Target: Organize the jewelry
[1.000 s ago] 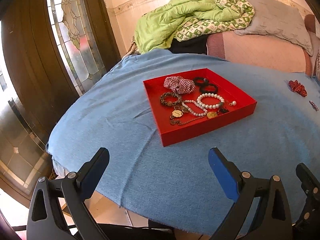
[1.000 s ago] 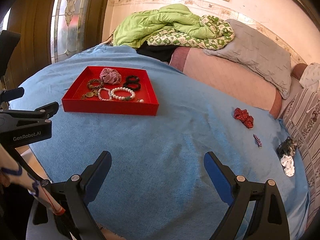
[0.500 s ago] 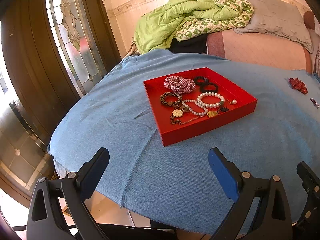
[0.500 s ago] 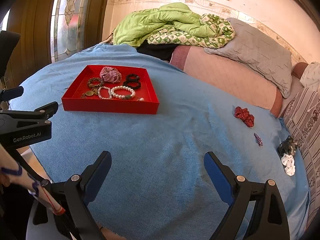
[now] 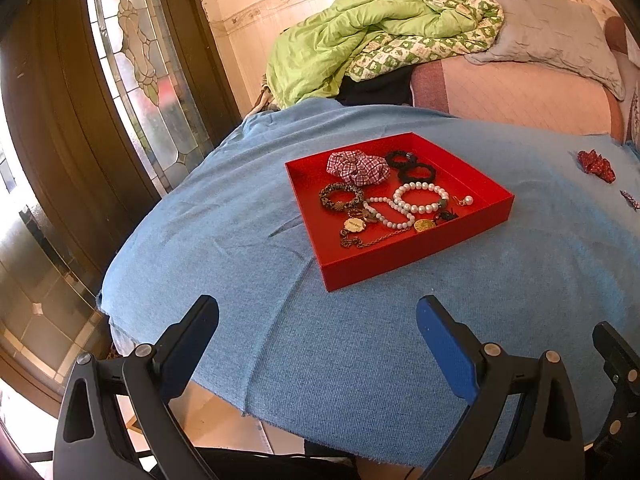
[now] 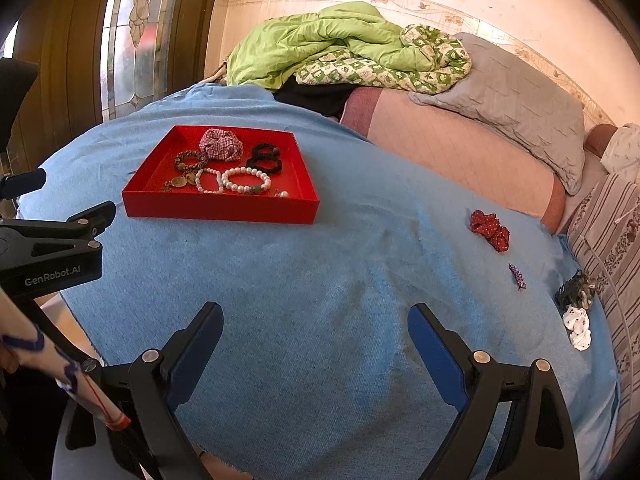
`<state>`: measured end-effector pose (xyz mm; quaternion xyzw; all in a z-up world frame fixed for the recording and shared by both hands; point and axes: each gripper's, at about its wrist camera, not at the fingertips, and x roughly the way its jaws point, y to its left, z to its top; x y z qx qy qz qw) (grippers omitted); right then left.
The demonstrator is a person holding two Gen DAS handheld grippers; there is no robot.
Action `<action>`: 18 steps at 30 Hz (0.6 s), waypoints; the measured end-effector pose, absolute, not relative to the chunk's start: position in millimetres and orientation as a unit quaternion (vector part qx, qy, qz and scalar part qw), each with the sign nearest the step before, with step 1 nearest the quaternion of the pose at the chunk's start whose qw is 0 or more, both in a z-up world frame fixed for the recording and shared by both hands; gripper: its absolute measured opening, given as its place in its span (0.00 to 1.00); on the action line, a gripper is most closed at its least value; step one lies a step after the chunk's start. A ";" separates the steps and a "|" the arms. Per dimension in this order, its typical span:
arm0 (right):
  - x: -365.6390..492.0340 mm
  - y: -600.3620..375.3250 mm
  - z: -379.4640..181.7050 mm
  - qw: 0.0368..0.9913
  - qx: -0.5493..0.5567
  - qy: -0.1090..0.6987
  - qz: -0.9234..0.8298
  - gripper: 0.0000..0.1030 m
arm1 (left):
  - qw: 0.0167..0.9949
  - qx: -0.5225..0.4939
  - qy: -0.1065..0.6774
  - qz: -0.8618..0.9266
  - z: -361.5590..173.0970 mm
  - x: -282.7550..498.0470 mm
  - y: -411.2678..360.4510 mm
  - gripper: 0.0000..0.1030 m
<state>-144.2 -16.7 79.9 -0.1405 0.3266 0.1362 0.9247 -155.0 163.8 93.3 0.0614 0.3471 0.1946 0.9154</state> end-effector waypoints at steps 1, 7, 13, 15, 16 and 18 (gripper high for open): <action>-144.0 -16.6 79.9 0.925 -0.140 0.327 0.137 0.93 | 0.915 0.061 0.347 0.195 93.5 -155.4 164.8 0.96; -143.7 -16.8 79.7 0.925 -0.140 0.327 0.136 0.93 | 0.915 0.062 0.347 0.194 93.5 -155.7 165.5 0.96; -143.7 -17.1 79.7 0.925 -0.140 0.327 0.137 0.93 | 0.915 0.064 0.346 0.195 93.5 -155.1 163.7 0.96; -143.4 -17.0 79.9 0.925 -0.140 0.327 0.136 0.93 | 0.915 0.064 0.347 0.194 93.6 -155.1 164.3 0.96; -143.5 -17.1 79.5 0.925 -0.140 0.327 0.136 0.93 | 0.915 0.064 0.347 0.194 93.7 -155.2 164.4 0.96; -143.4 -17.2 79.8 0.925 -0.139 0.327 0.137 0.93 | 0.915 0.064 0.347 0.194 93.7 -155.2 164.8 0.96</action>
